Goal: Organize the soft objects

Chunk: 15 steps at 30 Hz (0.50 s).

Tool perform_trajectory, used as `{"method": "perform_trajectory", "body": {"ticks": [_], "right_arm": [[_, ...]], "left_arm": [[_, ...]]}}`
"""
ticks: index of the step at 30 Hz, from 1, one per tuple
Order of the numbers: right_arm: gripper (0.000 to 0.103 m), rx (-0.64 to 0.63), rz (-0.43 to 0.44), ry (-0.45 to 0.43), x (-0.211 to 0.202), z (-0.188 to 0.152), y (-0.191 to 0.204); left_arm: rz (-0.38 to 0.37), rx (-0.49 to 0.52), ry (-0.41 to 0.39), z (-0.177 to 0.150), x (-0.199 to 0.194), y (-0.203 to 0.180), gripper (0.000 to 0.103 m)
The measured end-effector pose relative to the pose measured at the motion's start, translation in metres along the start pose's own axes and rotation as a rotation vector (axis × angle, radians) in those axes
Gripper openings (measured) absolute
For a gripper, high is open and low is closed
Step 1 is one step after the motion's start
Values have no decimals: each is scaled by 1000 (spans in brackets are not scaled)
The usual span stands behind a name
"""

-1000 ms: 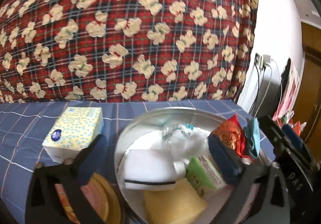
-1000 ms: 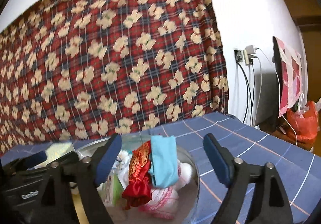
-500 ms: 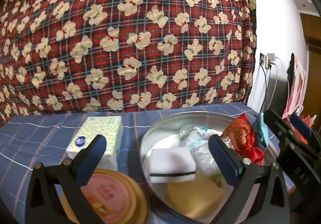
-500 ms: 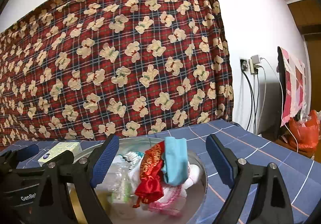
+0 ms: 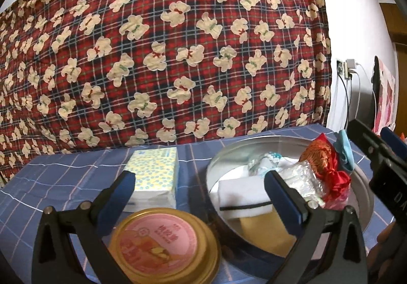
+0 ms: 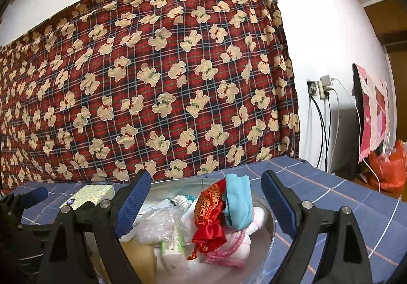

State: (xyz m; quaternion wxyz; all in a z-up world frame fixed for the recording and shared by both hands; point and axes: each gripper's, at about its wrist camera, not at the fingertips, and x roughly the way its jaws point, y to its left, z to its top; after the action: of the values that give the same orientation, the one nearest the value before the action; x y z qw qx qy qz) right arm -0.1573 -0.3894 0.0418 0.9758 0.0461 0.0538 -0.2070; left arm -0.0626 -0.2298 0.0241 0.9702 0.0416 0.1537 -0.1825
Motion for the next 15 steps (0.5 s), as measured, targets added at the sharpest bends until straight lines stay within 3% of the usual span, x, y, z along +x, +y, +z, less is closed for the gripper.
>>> {"method": "perform_trajectory", "body": {"ticks": [15], "right_arm": [[91,-2,9,7,-9,-4,25]], "left_arm": [[41,3,-3,-7,-8,16,103]]}}
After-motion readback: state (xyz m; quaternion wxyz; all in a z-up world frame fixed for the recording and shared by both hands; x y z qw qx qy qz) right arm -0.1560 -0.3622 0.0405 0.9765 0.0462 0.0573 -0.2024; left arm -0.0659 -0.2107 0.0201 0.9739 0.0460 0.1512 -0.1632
